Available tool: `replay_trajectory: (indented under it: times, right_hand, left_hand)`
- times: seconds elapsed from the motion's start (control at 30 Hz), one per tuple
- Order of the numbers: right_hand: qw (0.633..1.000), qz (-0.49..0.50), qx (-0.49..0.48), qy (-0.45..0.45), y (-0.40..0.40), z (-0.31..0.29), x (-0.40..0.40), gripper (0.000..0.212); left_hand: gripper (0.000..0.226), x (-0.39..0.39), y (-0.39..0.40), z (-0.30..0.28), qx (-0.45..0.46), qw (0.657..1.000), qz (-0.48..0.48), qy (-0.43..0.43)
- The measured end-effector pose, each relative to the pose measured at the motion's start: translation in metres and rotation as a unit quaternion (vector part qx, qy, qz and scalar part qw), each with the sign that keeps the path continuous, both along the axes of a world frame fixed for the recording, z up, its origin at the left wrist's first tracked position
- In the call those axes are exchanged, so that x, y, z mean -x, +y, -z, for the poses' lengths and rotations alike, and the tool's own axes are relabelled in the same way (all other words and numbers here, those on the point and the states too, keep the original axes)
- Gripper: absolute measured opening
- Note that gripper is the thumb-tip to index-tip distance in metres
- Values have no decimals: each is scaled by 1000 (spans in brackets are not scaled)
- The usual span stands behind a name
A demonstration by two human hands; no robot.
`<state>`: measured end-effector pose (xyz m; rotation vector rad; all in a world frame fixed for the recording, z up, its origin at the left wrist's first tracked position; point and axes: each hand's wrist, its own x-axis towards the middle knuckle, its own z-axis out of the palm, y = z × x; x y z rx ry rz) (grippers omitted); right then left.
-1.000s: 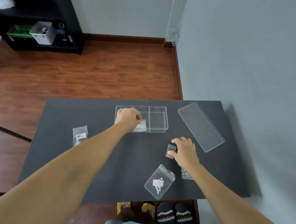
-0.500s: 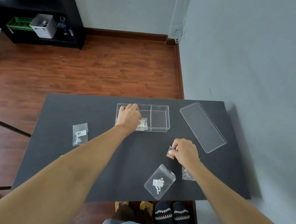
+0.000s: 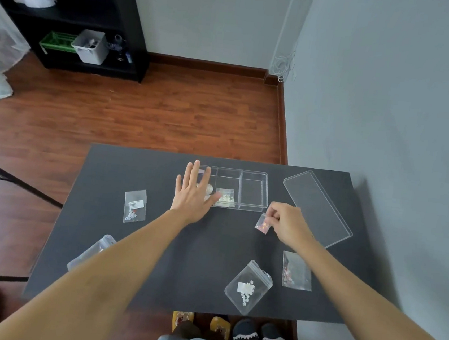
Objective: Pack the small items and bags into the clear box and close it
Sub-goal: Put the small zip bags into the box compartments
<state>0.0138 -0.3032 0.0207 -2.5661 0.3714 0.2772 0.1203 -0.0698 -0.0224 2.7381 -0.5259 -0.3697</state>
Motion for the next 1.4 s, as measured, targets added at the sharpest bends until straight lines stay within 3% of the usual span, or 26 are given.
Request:
replay_trajectory:
  times: [0.13, 0.43, 0.7, 1.1, 1.4]
  right_hand:
    - [999, 8, -22, -41, 10, -17, -32, 5]
    - [998, -28, 8, -61, 45, -17, -91, 9]
    - [985, -118, 115, 44, 62, 10, -97, 24]
    - [962, -148, 230, 13, 69, 21, -95, 17]
    - [975, -143, 154, -76, 53, 27, -77, 37]
  left_hand:
    - [93, 5, 4, 5, 2, 998, -6, 60]
    - [96, 3, 3, 9, -9, 998, -4, 61]
    - [94, 5, 2, 11, -8, 999, -11, 53]
    - [94, 5, -1, 9, -10, 999, -12, 47]
    - [93, 3, -3, 5, -29, 997, -12, 67]
